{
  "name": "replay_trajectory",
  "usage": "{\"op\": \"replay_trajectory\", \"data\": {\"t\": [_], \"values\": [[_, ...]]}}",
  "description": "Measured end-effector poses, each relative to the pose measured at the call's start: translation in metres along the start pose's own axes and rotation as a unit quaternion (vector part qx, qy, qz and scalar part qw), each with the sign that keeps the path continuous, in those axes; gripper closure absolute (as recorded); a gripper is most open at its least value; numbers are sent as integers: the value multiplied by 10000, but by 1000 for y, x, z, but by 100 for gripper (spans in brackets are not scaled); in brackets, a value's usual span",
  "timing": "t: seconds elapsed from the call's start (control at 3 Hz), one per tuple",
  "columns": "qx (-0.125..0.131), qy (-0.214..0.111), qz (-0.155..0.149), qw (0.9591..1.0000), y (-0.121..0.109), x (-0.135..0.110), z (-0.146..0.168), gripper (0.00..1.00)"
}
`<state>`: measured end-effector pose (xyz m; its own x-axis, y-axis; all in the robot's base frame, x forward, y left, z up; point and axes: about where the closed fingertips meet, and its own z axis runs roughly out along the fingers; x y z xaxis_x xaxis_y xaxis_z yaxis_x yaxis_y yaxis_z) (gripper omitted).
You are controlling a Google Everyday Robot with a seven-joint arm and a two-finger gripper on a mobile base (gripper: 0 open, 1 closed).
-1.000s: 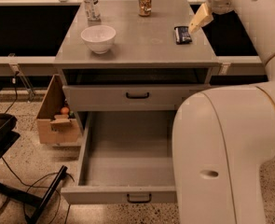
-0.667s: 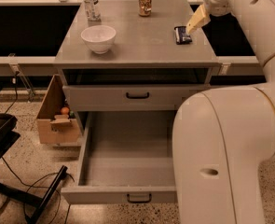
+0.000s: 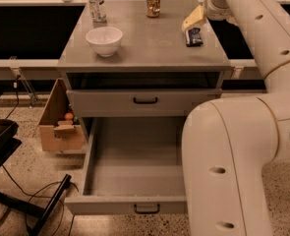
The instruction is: Place rxbar blueberry into middle drawer
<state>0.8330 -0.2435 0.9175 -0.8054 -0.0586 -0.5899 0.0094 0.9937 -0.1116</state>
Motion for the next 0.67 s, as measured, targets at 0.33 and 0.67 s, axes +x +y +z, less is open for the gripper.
{"op": "replay_trajectory", "data": {"t": [0.33,0.67], "values": [[-171,-282,30,9995,10,-13,24,0],[-198,-441,-89,9988,18,-20,50,0]]}}
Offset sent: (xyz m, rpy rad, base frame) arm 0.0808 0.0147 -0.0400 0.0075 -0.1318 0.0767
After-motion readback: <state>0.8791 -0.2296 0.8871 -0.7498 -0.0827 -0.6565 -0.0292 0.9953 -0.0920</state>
